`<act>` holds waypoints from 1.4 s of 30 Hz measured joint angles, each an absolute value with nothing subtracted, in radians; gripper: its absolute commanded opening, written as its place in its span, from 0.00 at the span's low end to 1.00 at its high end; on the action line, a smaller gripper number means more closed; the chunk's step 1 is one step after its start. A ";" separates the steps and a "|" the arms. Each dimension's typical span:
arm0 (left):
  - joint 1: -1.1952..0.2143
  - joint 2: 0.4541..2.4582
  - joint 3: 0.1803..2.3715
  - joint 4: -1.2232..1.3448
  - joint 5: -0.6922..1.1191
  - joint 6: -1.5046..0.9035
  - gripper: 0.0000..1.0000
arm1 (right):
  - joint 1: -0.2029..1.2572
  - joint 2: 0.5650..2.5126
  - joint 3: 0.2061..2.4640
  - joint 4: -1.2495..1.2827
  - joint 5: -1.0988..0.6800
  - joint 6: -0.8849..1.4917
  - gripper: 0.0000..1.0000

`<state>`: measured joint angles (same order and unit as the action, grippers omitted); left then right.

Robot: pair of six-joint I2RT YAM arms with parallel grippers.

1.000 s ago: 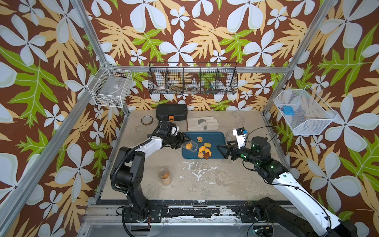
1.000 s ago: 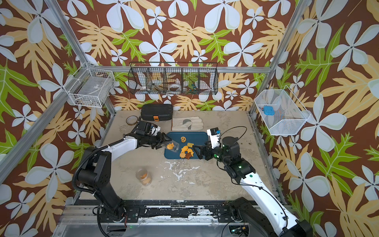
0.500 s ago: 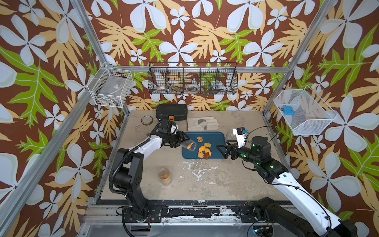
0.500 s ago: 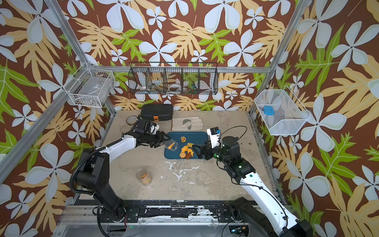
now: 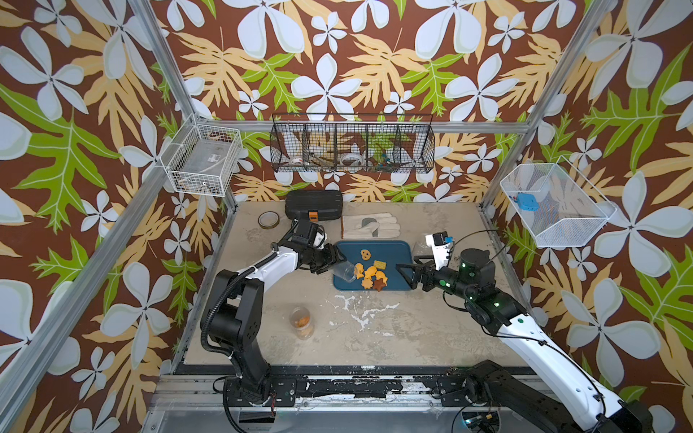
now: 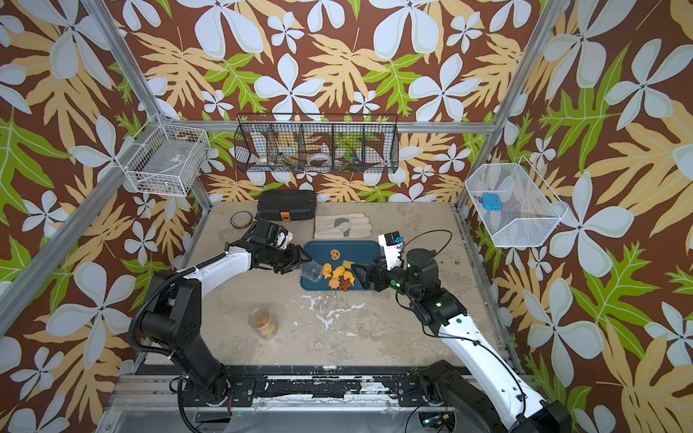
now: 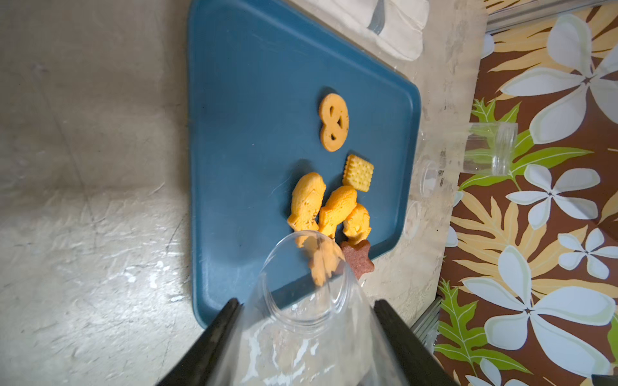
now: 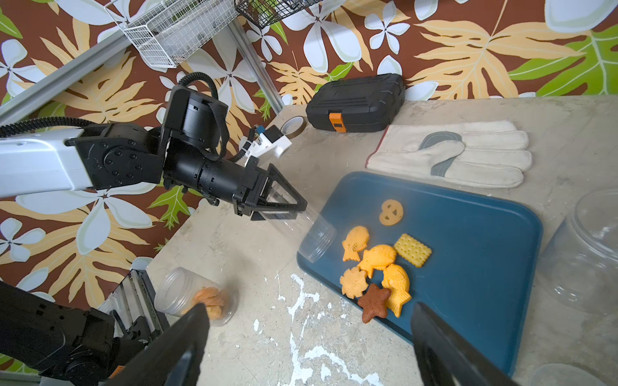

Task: Pour the cookies out of the jar
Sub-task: Pour the cookies in the jar onto the tray, then place the jar at the center of the board.

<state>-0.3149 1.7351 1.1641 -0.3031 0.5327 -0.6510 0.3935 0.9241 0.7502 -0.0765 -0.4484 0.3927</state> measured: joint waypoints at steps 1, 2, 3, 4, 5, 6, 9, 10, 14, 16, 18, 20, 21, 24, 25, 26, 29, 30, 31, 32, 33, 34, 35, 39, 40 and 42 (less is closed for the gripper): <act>-0.312 1.734 1.161 -0.298 0.537 -0.651 0.61 | 0.393 0.924 0.750 -0.076 -0.448 0.393 0.94; -0.310 1.731 1.158 -0.291 0.543 -0.653 0.61 | 0.393 0.924 0.750 -0.076 -0.448 0.392 0.94; -0.310 1.729 1.158 -0.290 0.548 -0.654 0.61 | 0.393 0.924 0.750 -0.077 -0.448 0.392 0.94; -0.310 1.726 1.158 -0.290 0.550 -0.654 0.61 | 0.393 0.924 0.750 -0.077 -0.448 0.392 0.94; -0.310 1.722 1.158 -0.290 0.553 -0.654 0.61 | 0.393 0.924 0.750 -0.077 -0.448 0.392 0.94; -0.310 1.720 1.160 -0.292 0.554 -0.654 0.61 | 0.393 0.924 0.750 -0.076 -0.448 0.392 0.94; -0.310 1.710 1.169 -0.290 0.555 -0.653 0.61 | 0.394 0.926 0.751 -0.076 -0.448 0.393 0.94; -0.310 1.706 1.170 -0.291 0.557 -0.653 0.61 | 0.395 0.927 0.752 -0.077 -0.448 0.394 0.94; -0.310 1.691 1.171 -0.292 0.565 -0.653 0.61 | 0.395 0.939 0.772 -0.088 -0.440 0.408 1.00; -0.308 1.675 1.171 -0.293 0.574 -0.654 0.61 | 0.397 0.950 0.796 -0.105 -0.425 0.408 1.00; -0.307 1.654 1.171 -0.292 0.583 -0.657 0.61 | 0.398 0.964 0.830 -0.126 -0.390 0.415 1.00; -0.302 1.627 1.169 -0.290 0.593 -0.662 0.61 | 0.397 0.984 0.874 -0.160 -0.350 0.435 1.00; -0.298 1.614 1.163 -0.286 0.599 -0.670 0.61 | 0.397 0.997 0.893 -0.174 -0.330 0.447 1.00; -0.291 1.565 1.121 -0.260 0.619 -0.702 0.61 | 0.395 1.053 0.942 -0.212 -0.329 0.470 1.00; -0.289 1.547 1.100 -0.245 0.629 -0.718 0.61 | 0.394 1.086 0.960 -0.226 -0.351 0.471 1.00; -0.287 1.527 1.077 -0.232 0.639 -0.735 0.61 | 0.394 1.119 0.977 -0.241 -0.379 0.474 1.00; -0.279 1.466 1.003 -0.172 0.674 -0.794 0.61 | 0.395 1.208 1.020 -0.294 -0.462 0.492 1.00; -0.278 1.450 0.984 -0.157 0.686 -0.814 0.61 | 0.395 1.227 1.029 -0.305 -0.484 0.493 1.00; -0.276 1.430 0.963 -0.139 0.695 -0.834 0.61 | 0.395 1.243 1.037 -0.317 -0.505 0.493 1.00; -0.276 1.411 0.945 -0.124 0.702 -0.851 0.61 | 0.395 1.252 1.045 -0.327 -0.524 0.494 1.00; -0.275 1.394 0.931 -0.109 0.709 -0.870 0.61 | 0.395 1.257 1.050 -0.332 -0.539 0.496 1.00; -0.275 1.376 0.913 -0.090 0.714 -0.887 0.61 | 0.395 1.263 1.057 -0.333 -0.557 0.498 1.00; -0.275 1.356 0.896 -0.075 0.720 -0.905 0.61 | 0.395 1.269 1.064 -0.333 -0.575 0.498 1.00; -0.274 1.283 0.813 0.013 0.735 -0.996 0.61 | 0.395 1.299 1.074 -0.318 -0.638 0.521 1.00; -0.274 1.264 0.788 0.042 0.738 -1.024 0.61 | 0.395 1.306 1.073 -0.315 -0.655 0.526 1.00; -0.274 1.232 0.739 0.099 0.742 -1.085 0.61 | 0.397 1.314 1.070 -0.308 -0.679 0.548 1.00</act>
